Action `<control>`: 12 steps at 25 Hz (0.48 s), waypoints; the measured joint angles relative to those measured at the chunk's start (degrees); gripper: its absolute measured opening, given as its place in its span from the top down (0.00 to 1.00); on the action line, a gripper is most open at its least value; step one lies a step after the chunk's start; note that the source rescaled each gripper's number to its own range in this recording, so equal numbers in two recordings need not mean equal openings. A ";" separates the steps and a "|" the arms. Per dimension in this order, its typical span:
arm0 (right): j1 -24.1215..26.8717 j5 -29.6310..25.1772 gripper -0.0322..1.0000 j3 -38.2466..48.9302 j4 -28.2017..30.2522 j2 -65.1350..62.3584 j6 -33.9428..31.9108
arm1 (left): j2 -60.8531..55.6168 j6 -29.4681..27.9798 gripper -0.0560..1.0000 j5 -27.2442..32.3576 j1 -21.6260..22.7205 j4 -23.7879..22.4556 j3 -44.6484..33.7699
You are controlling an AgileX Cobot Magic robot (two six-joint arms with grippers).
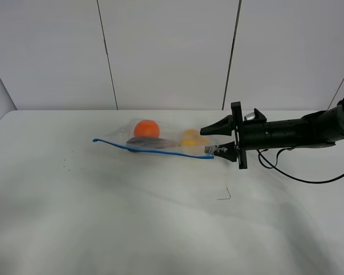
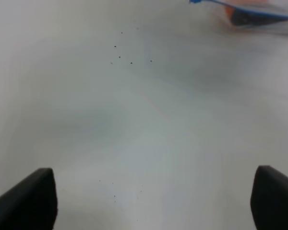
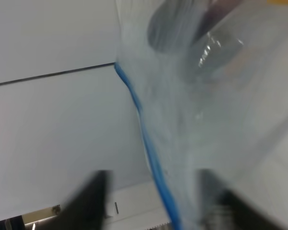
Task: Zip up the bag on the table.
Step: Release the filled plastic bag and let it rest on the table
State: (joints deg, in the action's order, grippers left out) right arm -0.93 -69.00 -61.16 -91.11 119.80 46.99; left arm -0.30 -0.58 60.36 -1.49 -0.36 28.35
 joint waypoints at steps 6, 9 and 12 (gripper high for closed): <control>0.00 -0.07 0.01 -1.04 9.87 0.00 -4.60 | 0.00 0.05 0.02 0.00 0.00 0.00 0.00; 0.00 -0.26 0.00 -6.22 20.81 0.00 -10.77 | 0.00 0.05 0.02 0.00 0.00 0.00 0.00; 0.00 -0.21 0.00 -14.53 35.36 -0.11 -18.94 | 0.00 0.05 0.02 0.00 0.00 0.00 0.00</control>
State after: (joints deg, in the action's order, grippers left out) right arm -0.93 -69.21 -75.69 -55.75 119.69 28.05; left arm -0.30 -0.54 60.36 -1.49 -0.36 28.35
